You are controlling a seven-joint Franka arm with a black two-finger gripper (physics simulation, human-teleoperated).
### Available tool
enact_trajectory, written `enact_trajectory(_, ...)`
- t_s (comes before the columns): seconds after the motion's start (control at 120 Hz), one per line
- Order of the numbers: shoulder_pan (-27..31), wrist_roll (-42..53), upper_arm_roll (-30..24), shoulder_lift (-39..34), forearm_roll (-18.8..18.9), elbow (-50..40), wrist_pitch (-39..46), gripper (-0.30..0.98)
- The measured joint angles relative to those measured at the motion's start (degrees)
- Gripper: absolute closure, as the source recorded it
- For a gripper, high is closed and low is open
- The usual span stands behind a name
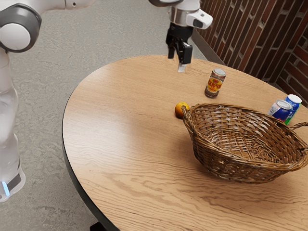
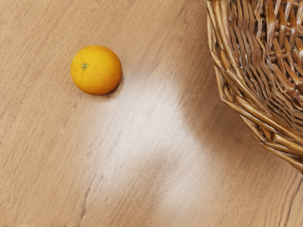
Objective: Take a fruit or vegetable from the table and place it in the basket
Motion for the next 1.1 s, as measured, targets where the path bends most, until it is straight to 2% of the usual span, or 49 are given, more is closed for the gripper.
enact_trajectory(0.2,2.71,-0.86,0.31,0.00,0.16,0.01,0.08,0.00)
enact_trajectory(0.342,-0.22,-1.31,5.28,0.33,0.77,2.03,0.13,0.00)
enact_trajectory(0.508,-4.56,-1.71,13.81,3.55,1.69,2.45,0.37,0.00)
enact_trajectory(0.667,2.00,-2.02,15.56,8.58,1.62,4.92,0.73,0.00)
enact_trajectory(0.85,1.89,-2.30,15.63,14.64,-1.00,8.07,2.11,0.00)
enact_trajectory(1.1,1.58,-2.06,15.28,21.57,-5.74,6.34,9.13,0.00)
